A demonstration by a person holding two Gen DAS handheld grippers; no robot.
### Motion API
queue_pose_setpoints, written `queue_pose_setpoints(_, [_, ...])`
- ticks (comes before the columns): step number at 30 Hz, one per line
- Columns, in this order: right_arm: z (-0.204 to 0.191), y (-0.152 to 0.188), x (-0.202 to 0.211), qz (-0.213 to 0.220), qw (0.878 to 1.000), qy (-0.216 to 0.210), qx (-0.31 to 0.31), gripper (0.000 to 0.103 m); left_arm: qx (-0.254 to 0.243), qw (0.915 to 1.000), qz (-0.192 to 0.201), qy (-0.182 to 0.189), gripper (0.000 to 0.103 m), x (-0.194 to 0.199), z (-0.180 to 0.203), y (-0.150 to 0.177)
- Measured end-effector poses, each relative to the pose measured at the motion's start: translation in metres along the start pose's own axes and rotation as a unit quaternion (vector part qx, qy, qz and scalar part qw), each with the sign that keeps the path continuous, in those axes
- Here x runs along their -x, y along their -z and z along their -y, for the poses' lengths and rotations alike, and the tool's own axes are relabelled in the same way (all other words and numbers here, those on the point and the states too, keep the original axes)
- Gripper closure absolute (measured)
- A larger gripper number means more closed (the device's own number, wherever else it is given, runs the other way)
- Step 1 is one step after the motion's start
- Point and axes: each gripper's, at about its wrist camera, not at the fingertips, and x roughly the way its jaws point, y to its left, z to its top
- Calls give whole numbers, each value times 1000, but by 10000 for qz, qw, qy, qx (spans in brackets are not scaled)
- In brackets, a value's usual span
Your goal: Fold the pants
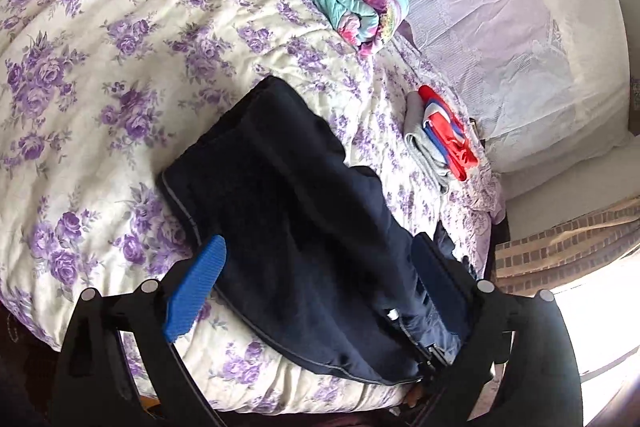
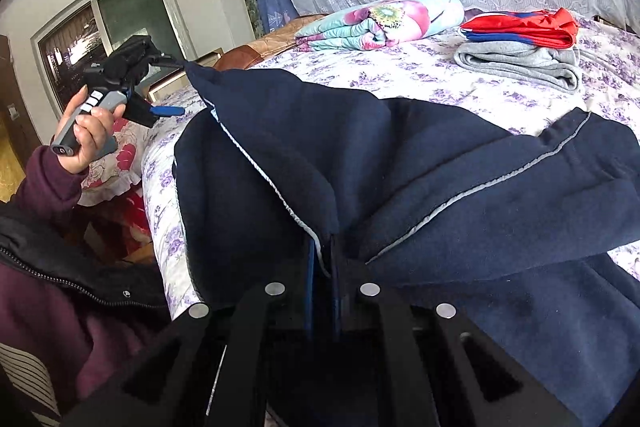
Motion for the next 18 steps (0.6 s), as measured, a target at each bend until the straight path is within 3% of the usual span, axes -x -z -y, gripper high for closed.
queue_pose_setpoints(3, [-2,4,-2,28,10000,28,14,95,43,9999,83,-56,12,1,3,-5])
queue_pose_setpoints(7, [2,2,-5,21,10000,-31,-29,95,224,9990,-171,-353,12,-25,-10,-9])
queue_pose_setpoints(9, [2,3,-5,27,10000,-32,-27,95,257,9990,-58,-352,14,-27,-11,-13])
queue_pose_setpoints(11, [1,3,-4,45,10000,-23,-12,95,-40,9995,133,-298,42,-21,0,-18])
queue_pose_setpoints(12, [1,3,-3,61,10000,-35,-19,95,-167,9996,87,-225,63,-22,5,-20])
queue_pose_setpoints(13, [1,2,-2,85,9999,-66,-38,95,-206,9995,22,-243,68,-24,7,-22])
queue_pose_setpoints(18, [2,2,-2,109,9998,-117,-84,95,50,9976,-323,-610,68,-37,-11,-15])
